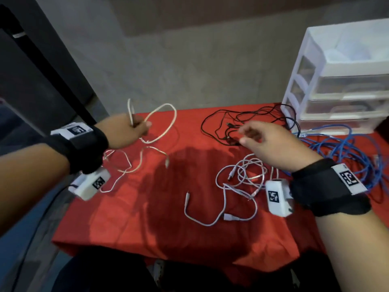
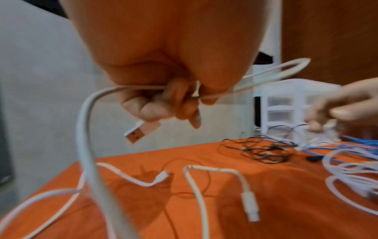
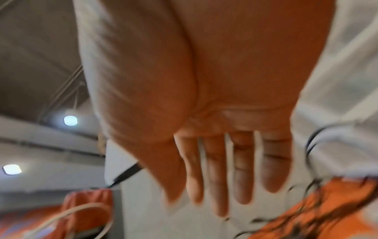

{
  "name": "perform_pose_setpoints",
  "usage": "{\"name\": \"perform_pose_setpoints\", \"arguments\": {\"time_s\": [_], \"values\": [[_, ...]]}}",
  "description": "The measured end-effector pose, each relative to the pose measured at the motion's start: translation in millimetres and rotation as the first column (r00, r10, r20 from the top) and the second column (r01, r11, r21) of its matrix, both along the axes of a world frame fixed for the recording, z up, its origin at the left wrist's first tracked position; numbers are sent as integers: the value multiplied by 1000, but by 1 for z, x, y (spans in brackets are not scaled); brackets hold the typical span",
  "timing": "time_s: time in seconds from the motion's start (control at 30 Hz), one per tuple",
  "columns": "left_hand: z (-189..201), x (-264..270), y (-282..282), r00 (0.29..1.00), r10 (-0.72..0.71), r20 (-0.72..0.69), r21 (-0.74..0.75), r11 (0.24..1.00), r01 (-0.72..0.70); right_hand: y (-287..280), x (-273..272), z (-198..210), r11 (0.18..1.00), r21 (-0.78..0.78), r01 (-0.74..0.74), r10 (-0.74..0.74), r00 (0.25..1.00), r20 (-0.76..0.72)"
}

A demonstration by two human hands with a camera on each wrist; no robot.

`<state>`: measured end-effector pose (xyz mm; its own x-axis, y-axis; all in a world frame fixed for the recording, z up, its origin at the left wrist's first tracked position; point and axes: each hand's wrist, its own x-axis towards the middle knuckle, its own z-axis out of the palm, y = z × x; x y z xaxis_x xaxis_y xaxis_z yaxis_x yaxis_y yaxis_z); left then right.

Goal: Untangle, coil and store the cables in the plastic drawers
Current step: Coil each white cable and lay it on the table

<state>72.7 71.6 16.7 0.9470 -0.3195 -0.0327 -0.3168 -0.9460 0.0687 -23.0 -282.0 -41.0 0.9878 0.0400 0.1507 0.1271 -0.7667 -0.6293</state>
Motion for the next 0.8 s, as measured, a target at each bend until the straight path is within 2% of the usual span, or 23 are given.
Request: {"name": "perform_pose_setpoints", "arguments": {"time_s": [0.07,0.1,0.17,0.23,0.3,0.37,0.43,0.47,0.53,0.6,0.63,0.7,0.73,0.8], "values": [[-9,21,18,986,101,-130,53,994,-95,-16,-1,-6,978,-205,40,-66,990,-121],[-13,29,25,973,127,-192,72,991,-115,-21,-4,-7,971,-238,40,-87,978,-191],[-17,37,30,950,111,-292,161,985,-66,-24,-7,-11,963,-270,17,-97,953,-286],[-19,38,30,929,126,-347,191,980,-61,-23,-7,-14,958,-285,8,-91,956,-280],[-20,41,33,923,226,-310,115,973,-200,-23,-4,-18,963,-267,40,-100,971,-217],[-18,41,35,920,330,-211,106,943,-315,-24,-2,-16,978,-191,84,-112,983,-142],[-14,36,31,928,368,-60,79,928,-363,-24,-2,-9,990,-88,110,-115,992,-45],[-12,31,26,935,355,17,-6,935,-355,-22,-2,-3,994,-29,109,-109,994,12],[-7,13,5,953,280,118,-268,933,-240,-16,-4,11,992,107,69,-82,989,123],[-3,-10,-30,988,100,116,-427,903,-41,-8,-8,26,974,226,19,-69,975,212],[0,-24,-50,996,-25,81,-472,880,60,-2,-11,33,962,274,-5,-64,968,244],[1,-47,-89,970,-239,44,-517,825,227,10,-17,47,930,361,-68,-38,959,279],[-2,-55,-104,946,-320,49,-520,801,297,14,-20,52,909,405,-101,-24,956,291],[-9,-63,-126,917,-389,83,-514,772,374,21,-26,60,865,481,-140,-21,949,314]]}}
